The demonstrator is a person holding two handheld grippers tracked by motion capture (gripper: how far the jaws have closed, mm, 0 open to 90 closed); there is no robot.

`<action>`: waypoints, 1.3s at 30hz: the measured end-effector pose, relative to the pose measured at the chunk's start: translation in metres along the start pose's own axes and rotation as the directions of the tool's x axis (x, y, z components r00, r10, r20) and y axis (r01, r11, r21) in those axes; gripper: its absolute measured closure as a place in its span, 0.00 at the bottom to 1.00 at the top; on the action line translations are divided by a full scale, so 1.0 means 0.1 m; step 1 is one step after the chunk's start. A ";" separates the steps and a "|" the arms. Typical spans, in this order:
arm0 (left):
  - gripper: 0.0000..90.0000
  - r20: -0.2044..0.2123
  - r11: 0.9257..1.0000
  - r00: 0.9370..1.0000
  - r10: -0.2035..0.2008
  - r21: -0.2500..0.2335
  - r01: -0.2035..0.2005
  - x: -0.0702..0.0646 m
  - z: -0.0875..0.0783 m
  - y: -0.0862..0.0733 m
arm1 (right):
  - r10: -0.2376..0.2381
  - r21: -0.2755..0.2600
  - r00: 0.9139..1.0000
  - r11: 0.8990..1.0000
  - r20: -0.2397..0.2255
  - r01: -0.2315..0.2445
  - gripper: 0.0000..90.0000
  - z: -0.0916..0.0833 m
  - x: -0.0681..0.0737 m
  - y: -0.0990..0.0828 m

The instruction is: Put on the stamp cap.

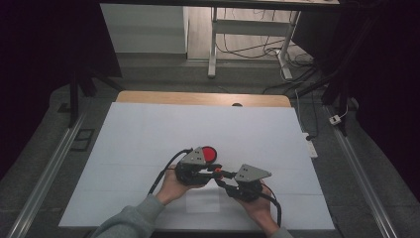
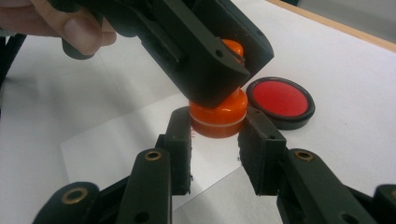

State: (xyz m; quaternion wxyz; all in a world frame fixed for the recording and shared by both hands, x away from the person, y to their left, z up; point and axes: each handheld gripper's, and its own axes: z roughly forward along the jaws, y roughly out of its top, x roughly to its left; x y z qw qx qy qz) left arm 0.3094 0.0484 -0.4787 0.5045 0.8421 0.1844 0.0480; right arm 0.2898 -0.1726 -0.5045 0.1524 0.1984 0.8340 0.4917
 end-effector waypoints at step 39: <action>0.81 -0.013 0.999 1.000 -0.018 -0.033 0.018 0.06 -0.14 0.01 | 0.054 0.011 0.996 0.998 0.077 -0.055 0.49 -0.25 -0.22 -0.18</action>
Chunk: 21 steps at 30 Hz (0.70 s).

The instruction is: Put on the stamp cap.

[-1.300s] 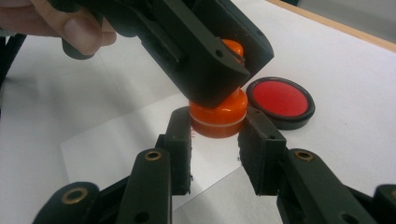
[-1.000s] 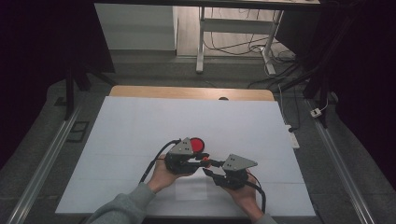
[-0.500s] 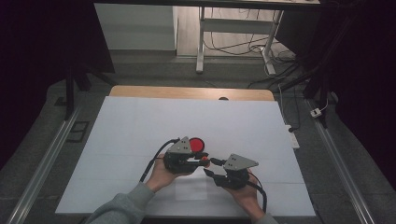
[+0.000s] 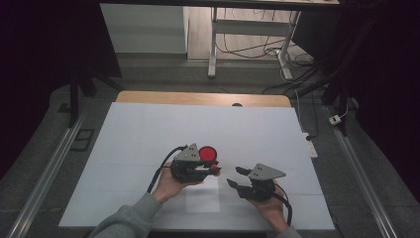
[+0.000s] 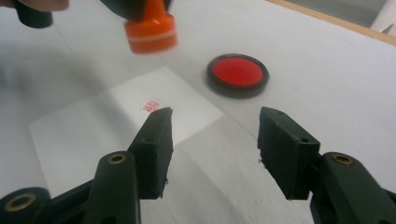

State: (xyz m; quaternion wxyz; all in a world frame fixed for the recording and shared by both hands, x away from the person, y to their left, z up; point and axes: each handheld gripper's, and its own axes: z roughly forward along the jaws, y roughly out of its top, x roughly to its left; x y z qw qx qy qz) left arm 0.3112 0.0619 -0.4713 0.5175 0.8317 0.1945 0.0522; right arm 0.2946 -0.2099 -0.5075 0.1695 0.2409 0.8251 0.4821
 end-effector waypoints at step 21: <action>0.81 -0.059 0.999 0.998 -0.029 -0.030 0.027 0.12 -0.27 0.03 | 0.041 0.015 0.996 0.999 0.081 -0.042 0.47 -0.35 -0.20 -0.21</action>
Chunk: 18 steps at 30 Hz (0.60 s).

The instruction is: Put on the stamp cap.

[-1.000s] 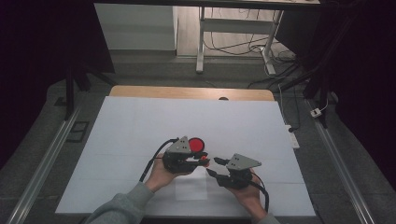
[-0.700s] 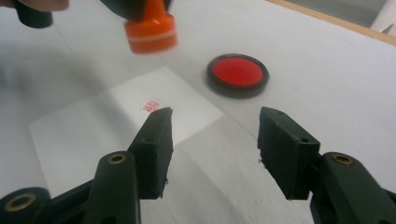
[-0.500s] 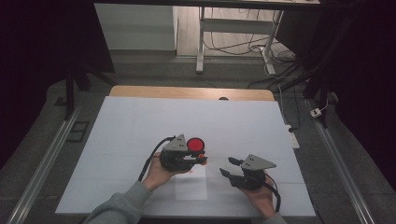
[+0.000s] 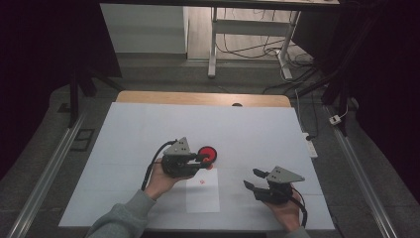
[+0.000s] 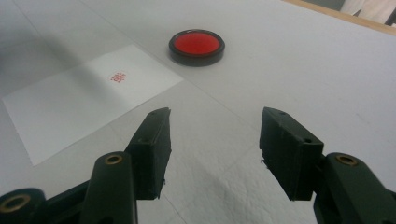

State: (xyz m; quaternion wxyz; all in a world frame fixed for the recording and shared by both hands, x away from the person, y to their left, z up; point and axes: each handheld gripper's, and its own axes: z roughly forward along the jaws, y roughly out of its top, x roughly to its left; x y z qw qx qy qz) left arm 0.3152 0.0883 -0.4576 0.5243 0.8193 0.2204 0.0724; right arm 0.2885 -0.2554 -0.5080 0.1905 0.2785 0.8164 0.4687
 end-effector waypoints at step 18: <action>0.80 -0.088 0.998 0.994 -0.062 -0.037 0.059 0.28 -0.42 0.02 | 0.023 0.008 0.999 1.000 0.033 -0.023 0.47 -0.16 -0.15 -0.11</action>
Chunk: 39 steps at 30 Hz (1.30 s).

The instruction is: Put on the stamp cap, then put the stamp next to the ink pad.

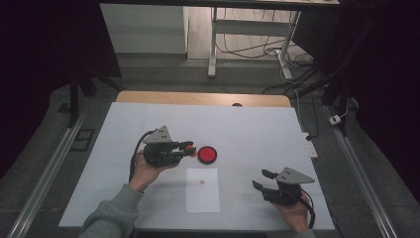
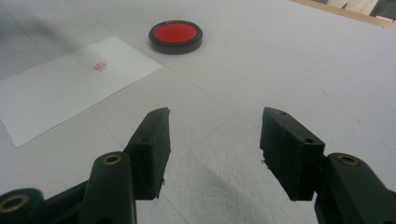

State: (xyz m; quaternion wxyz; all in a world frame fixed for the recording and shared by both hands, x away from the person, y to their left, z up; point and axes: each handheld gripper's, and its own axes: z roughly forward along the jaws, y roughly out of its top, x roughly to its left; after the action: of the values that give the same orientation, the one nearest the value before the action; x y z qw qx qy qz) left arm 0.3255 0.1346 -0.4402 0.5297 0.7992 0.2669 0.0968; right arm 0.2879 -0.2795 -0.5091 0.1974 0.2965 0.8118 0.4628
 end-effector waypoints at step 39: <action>0.80 -0.166 0.997 0.986 -0.036 0.057 0.046 0.39 -0.09 -0.16 | -0.003 0.006 1.000 1.000 -0.012 0.003 0.47 0.03 0.00 0.00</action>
State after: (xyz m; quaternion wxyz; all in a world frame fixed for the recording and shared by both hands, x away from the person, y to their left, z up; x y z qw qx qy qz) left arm 0.3495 0.1673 -0.4554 0.4832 0.7986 0.3289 0.1435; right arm 0.2899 -0.2777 -0.5110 0.1923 0.2931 0.8149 0.4616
